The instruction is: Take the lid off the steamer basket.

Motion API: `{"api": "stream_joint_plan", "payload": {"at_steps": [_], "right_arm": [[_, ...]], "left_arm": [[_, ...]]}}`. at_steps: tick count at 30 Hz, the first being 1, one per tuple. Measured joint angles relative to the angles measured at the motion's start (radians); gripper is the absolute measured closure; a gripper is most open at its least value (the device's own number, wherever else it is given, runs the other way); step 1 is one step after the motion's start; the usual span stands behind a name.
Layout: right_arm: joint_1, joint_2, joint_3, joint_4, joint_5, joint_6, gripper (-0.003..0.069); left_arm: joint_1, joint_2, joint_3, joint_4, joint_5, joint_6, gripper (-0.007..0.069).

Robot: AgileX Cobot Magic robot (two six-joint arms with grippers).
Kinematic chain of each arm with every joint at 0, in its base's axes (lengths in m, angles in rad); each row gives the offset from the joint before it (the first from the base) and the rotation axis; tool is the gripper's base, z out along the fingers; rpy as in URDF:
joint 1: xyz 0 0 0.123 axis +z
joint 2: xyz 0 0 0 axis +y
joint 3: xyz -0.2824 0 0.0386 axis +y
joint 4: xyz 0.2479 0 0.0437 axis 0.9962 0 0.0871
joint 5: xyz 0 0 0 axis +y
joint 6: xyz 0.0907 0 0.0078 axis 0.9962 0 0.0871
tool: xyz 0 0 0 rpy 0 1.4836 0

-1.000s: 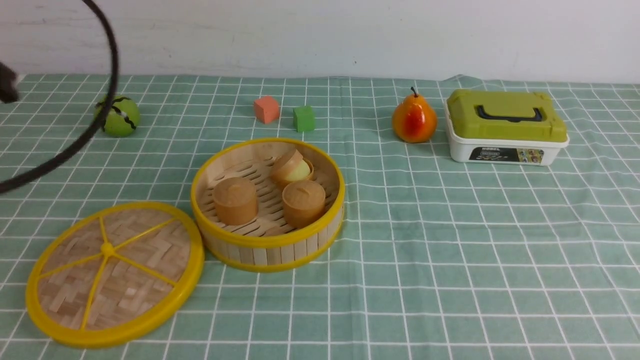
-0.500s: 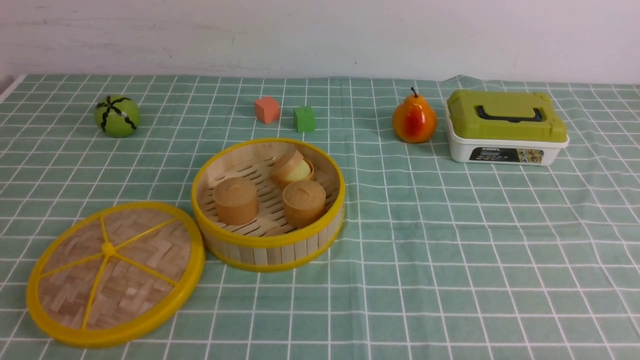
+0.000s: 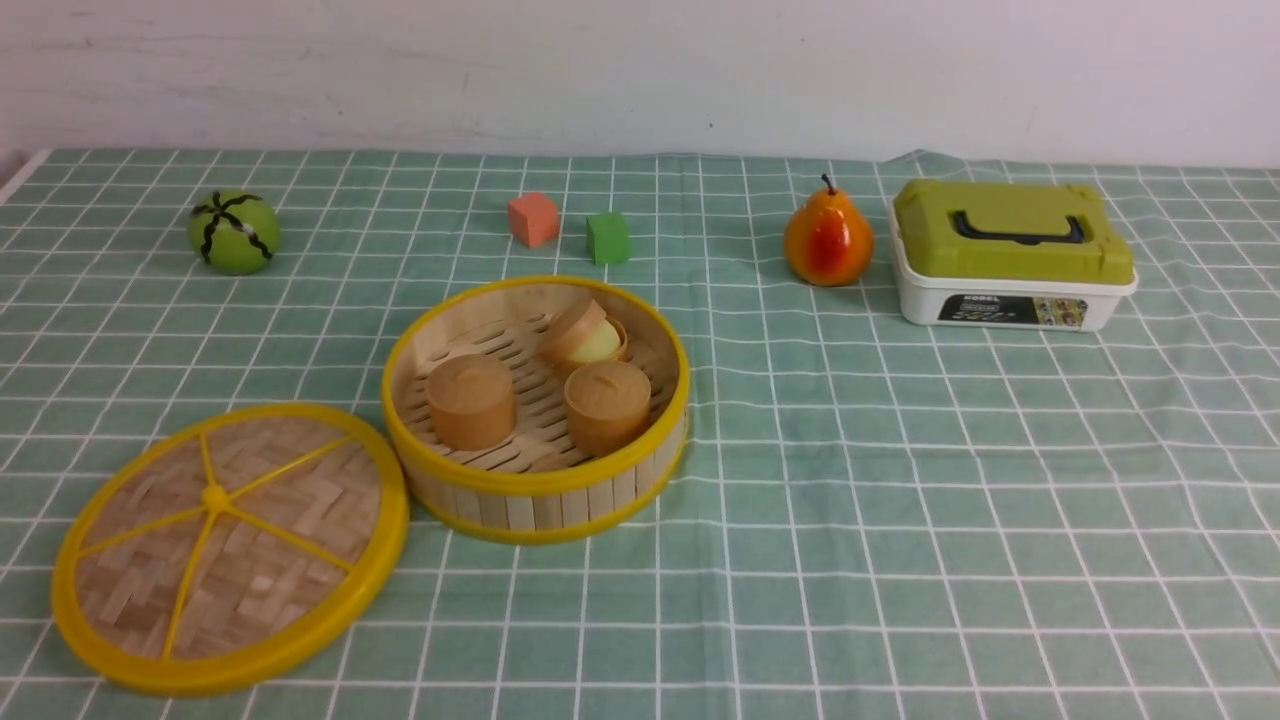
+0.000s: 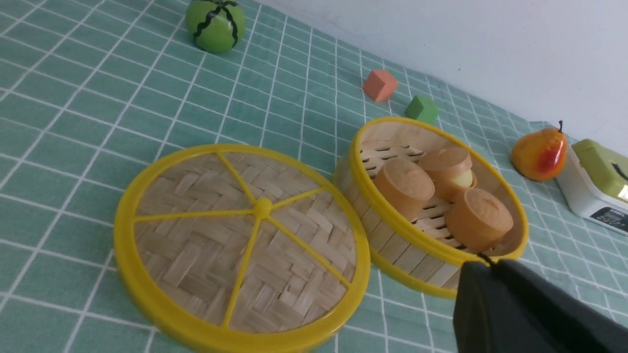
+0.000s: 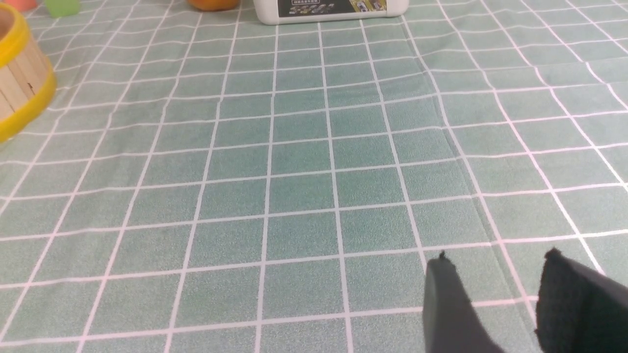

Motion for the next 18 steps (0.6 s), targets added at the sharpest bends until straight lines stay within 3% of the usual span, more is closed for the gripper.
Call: {"api": "stream_joint_plan", "payload": {"at_steps": [10, 18], "right_arm": [[0.000, 0.000, 0.000, 0.000, 0.000, 0.000, 0.0418], [0.000, 0.000, 0.000, -0.001, 0.000, 0.000, 0.0418]], "left_arm": [[0.000, 0.000, 0.052, 0.035, -0.007, 0.000, 0.0637], [0.000, -0.136, 0.331, 0.068, -0.088, 0.000, 0.0637]]}}
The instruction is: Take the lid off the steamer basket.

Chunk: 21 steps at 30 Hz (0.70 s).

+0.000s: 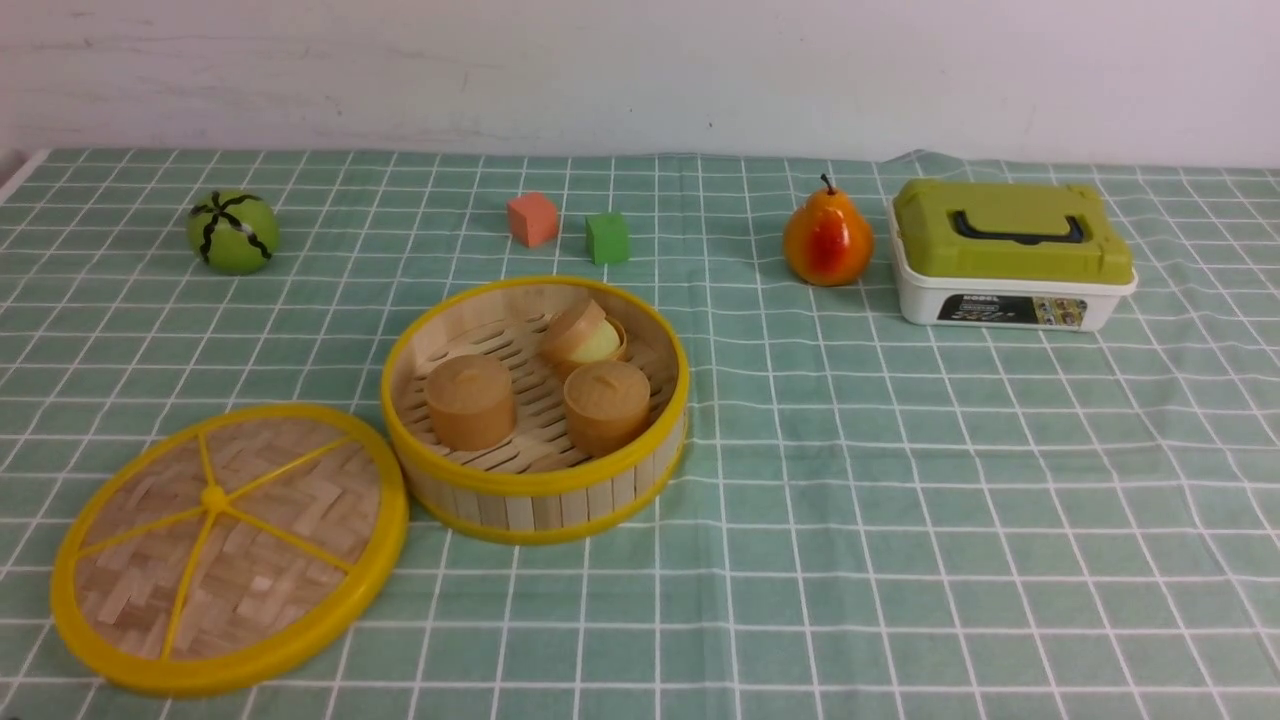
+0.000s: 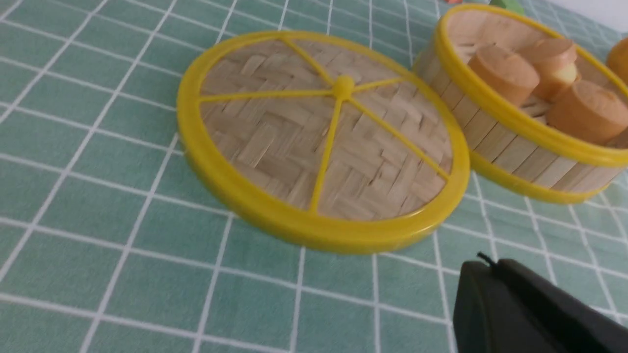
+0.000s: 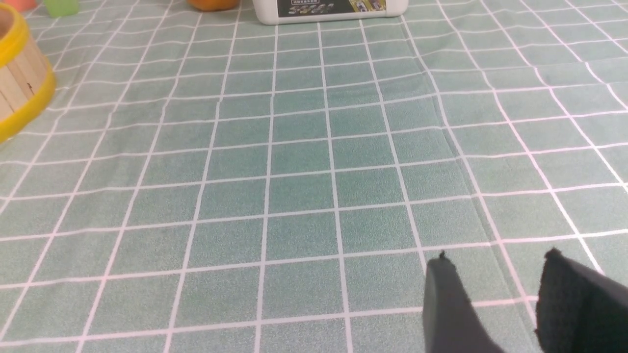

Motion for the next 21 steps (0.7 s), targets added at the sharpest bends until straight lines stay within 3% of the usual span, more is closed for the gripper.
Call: {"api": "stream_joint_plan", "payload": {"at_steps": [6, 12, 21], "right_arm": [[0.000, 0.000, 0.000, 0.000, 0.000, 0.000, 0.0418], [0.000, 0.000, 0.000, 0.000, 0.000, 0.000, 0.0418], [0.000, 0.000, 0.000, 0.000, 0.000, 0.000, 0.0418]], "left_arm": [[0.012, -0.125, 0.116, 0.017, -0.002, 0.000, 0.0637], [0.048, -0.131, 0.123, 0.017, -0.016, 0.000, 0.0636], [0.017, -0.131, 0.123, 0.017, -0.018, 0.000, 0.0627]]}}
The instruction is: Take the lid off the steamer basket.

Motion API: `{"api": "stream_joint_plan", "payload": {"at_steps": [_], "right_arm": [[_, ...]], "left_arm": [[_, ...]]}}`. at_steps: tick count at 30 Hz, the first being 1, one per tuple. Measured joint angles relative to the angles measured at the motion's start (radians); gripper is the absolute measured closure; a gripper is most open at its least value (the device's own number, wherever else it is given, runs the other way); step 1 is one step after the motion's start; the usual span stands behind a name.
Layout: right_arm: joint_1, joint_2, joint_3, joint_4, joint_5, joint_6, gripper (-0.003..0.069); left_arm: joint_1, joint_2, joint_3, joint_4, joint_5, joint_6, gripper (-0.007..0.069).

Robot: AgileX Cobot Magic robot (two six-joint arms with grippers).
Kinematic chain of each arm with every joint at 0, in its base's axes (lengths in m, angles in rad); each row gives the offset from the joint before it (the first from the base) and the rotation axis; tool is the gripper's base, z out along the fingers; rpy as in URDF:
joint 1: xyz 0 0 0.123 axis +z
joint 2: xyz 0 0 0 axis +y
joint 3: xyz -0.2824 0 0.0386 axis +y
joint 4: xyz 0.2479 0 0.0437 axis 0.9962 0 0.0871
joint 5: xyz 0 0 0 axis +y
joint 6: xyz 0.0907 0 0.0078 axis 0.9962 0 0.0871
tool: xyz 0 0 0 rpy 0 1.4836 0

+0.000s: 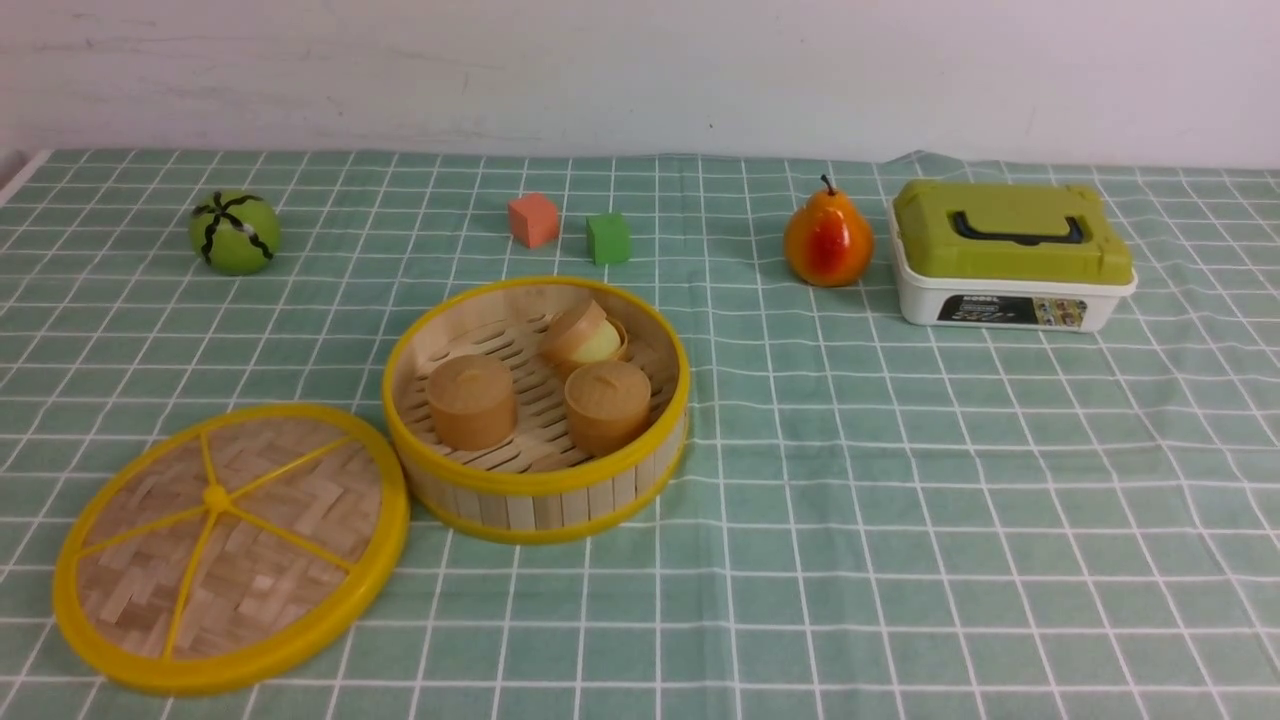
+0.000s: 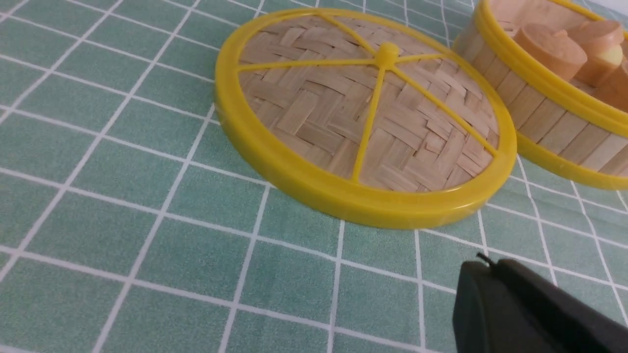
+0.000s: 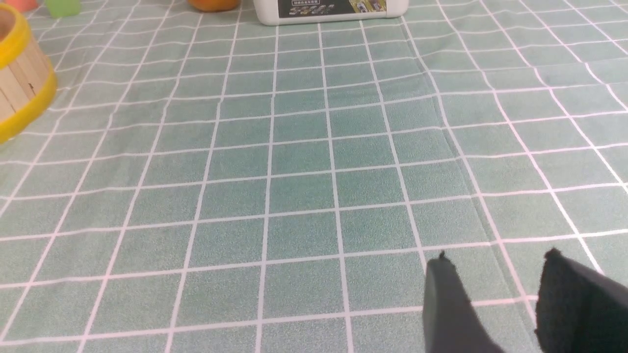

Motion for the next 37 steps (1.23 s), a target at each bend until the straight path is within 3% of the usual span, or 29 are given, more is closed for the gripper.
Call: {"api": "stream_joint_plan", "payload": {"at_steps": [37], "right_arm": [[0.000, 0.000, 0.000, 0.000, 0.000, 0.000, 0.0418]], "left_arm": [[-0.012, 0.000, 0.000, 0.000, 0.000, 0.000, 0.0603]]}}
